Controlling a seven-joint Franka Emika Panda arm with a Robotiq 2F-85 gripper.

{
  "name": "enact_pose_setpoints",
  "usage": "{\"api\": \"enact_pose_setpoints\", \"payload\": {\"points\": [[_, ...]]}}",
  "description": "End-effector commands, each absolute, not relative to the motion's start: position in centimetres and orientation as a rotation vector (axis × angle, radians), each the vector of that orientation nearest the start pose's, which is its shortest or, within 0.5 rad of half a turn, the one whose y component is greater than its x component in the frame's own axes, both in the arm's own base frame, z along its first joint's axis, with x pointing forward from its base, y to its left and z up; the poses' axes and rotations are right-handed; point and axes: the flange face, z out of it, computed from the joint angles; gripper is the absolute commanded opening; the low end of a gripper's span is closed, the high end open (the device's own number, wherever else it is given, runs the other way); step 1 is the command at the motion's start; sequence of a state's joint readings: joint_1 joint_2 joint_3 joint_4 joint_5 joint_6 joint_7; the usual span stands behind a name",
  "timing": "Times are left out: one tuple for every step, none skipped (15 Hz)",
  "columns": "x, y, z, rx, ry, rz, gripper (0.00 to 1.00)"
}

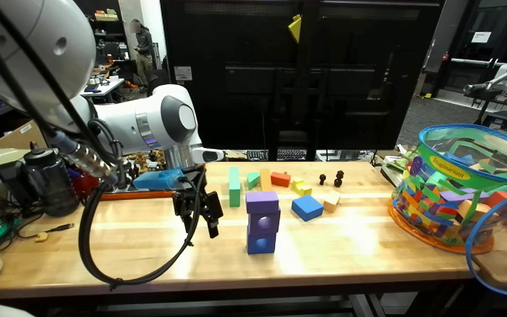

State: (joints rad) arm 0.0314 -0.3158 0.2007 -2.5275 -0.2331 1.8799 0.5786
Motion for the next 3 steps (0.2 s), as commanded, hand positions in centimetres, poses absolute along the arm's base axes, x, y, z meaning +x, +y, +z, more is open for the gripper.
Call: {"api": "enact_pose_setpoints", "payload": {"points": [[38.12, 7.06, 36.65, -3.473, 0.449, 0.371, 1.0], [38.12, 7.06, 36.65, -3.473, 0.449, 0.371, 1.0], [38.12, 7.06, 36.65, -3.473, 0.449, 0.371, 1.0]]}}
